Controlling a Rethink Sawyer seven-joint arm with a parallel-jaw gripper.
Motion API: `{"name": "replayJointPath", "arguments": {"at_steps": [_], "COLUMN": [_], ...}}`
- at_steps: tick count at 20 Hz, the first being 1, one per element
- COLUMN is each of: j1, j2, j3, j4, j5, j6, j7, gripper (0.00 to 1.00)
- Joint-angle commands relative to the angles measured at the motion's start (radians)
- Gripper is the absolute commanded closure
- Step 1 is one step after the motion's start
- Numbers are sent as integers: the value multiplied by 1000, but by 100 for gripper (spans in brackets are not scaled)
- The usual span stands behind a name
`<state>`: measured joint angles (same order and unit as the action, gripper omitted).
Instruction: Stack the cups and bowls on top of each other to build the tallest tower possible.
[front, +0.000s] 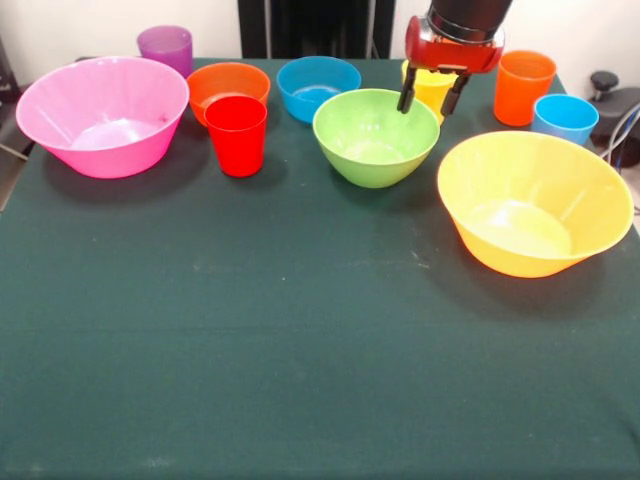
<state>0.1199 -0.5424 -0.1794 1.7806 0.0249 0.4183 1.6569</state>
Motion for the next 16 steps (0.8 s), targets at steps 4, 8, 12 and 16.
{"name": "replayJointPath", "arguments": {"at_steps": [4, 8, 12, 16], "j1": [-26, -30, -28, -27], "j2": [51, 53, 54, 54], "j3": [80, 85, 82, 81], "j4": [-32, -34, -35, -35], "j5": [16, 17, 17, 16], "j6": [-36, -39, -36, -36], "j7": [155, 153, 156, 157], "gripper": [0, 0, 0, 0]}}
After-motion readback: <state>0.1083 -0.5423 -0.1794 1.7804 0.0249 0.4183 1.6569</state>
